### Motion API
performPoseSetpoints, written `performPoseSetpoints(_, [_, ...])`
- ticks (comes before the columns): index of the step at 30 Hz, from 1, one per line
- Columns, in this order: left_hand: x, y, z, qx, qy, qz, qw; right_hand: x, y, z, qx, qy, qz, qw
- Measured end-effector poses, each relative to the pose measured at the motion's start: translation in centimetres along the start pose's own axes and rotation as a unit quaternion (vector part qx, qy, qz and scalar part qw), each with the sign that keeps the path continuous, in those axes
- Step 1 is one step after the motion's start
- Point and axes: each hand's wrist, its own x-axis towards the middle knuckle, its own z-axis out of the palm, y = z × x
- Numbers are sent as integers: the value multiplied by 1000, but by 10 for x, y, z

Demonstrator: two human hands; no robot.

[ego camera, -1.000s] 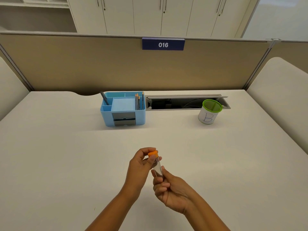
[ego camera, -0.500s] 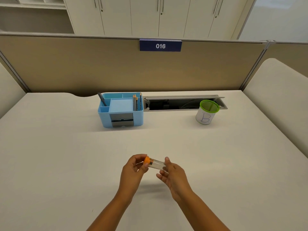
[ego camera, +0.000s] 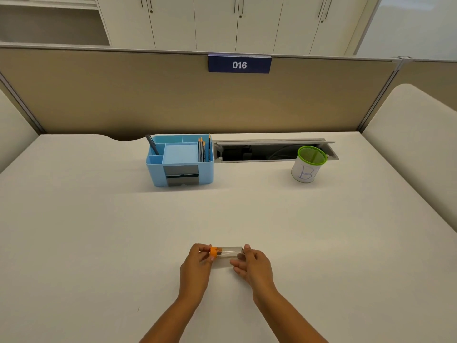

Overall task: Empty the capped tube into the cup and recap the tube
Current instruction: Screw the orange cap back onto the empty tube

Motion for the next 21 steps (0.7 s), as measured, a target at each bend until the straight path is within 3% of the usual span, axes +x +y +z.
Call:
performPoseSetpoints(12, [-6,-18,-1,154,1,65,986,1,17,-8,-108,5,-48,993])
performPoseSetpoints(21, [-8,-24,1,174,5,47,984,0,16,-11,-120,-9,-50,992])
